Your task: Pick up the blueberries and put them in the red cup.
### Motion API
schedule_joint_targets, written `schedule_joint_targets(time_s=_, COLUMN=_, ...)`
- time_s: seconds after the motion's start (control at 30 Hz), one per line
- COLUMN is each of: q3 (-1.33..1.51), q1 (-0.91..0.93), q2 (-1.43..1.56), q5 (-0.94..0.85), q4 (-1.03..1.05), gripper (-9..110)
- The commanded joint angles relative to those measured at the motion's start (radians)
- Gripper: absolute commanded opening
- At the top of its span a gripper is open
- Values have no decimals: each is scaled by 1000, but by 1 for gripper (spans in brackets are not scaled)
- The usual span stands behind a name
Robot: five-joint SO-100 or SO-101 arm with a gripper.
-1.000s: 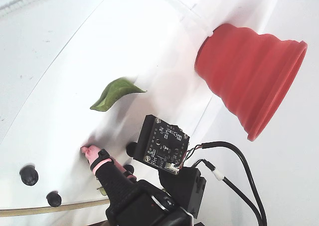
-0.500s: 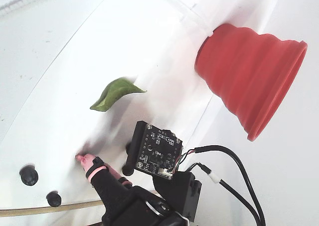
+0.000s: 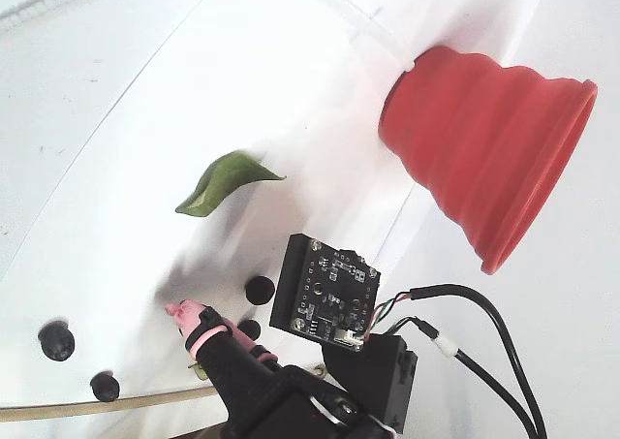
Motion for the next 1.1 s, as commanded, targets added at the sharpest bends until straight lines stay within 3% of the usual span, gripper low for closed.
schedule_joint_targets(time_s=0.0, q3=-14, q1=12, q2=106, q5=-3, q4=44, gripper=11)
schedule_joint_targets(time_s=1.07, q3=-170, q1=58, q2=423, q5=-75, q4=414, gripper=12)
